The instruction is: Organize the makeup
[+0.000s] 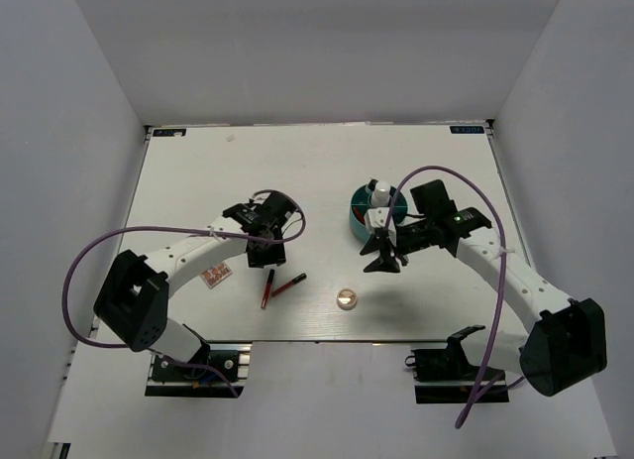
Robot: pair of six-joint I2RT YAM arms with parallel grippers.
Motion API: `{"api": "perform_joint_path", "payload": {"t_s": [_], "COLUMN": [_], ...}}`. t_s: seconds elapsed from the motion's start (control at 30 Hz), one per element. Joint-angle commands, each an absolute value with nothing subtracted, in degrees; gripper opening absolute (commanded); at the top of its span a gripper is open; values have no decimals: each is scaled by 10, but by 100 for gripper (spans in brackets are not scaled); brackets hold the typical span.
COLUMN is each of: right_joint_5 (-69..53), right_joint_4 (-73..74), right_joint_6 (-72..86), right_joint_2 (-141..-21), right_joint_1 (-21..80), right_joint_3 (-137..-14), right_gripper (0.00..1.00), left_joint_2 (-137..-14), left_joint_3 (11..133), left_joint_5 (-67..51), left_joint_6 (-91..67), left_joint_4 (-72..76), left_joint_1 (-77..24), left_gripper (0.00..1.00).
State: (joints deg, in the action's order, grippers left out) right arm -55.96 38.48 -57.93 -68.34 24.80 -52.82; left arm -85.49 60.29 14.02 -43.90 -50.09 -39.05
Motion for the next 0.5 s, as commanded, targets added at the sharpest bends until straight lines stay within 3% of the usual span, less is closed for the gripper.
{"api": "perform_joint_path", "payload": {"t_s": [0.0,0.47], "right_joint_5": [-543,-519], "right_joint_4": [388,380], "right_joint_6": [-605,-601], "right_joint_2": [-704,-716], "right_joint_1": [272,310], "right_joint_3": [-561,-562], "right_gripper": [49,50], "left_joint_2": [-833,-912], "left_joint_3": [575,584], "left_joint_5": [120,70], "left_joint_6": [-432,-376], "left_joint_4": [-480,-454], "left_joint_1": [-382,-353], "left_gripper": [51,47]}}
